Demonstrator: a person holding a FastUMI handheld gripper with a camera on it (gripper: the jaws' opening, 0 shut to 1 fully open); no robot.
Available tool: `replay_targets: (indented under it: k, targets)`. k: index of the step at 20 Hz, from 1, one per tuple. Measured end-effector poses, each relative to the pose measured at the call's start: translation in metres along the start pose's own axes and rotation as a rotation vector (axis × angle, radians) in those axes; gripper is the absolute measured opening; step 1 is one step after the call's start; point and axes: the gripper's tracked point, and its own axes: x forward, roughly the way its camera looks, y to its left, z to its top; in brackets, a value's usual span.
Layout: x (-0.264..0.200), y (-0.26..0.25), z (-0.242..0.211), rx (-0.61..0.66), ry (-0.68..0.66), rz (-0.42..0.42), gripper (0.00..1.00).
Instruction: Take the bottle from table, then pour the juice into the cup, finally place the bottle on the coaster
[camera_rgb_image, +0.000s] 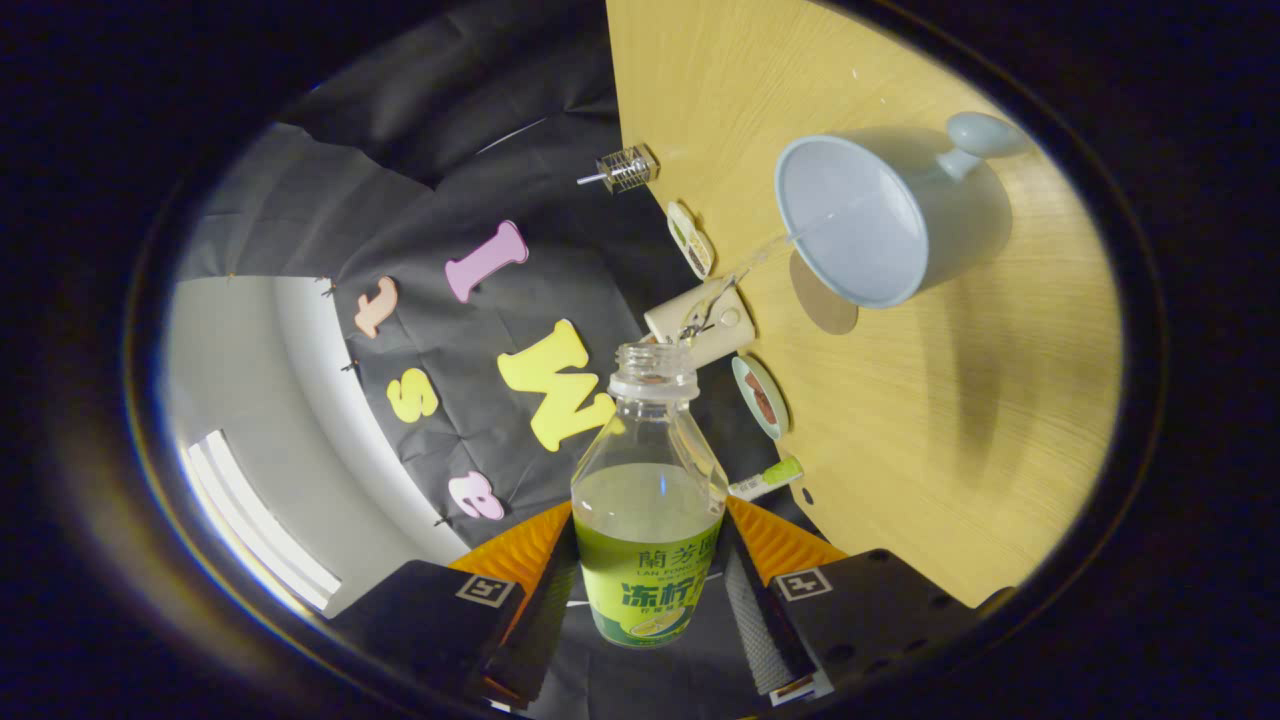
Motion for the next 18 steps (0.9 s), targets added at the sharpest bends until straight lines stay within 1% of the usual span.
replay_targets:
  k: [6,9,12,15,18]
  targets:
    - [0.000,0.007,-0.005,0.072,0.006,0.038,0.79]
    - [0.002,0.010,-0.005,0.125,0.004,0.083,0.79]
    - [0.001,0.014,-0.004,0.133,0.002,0.105,0.79]
    - [0.002,0.023,-0.006,0.208,-0.005,0.166,0.79]
    - [0.005,0.027,-0.007,0.228,-0.021,0.183,0.79]
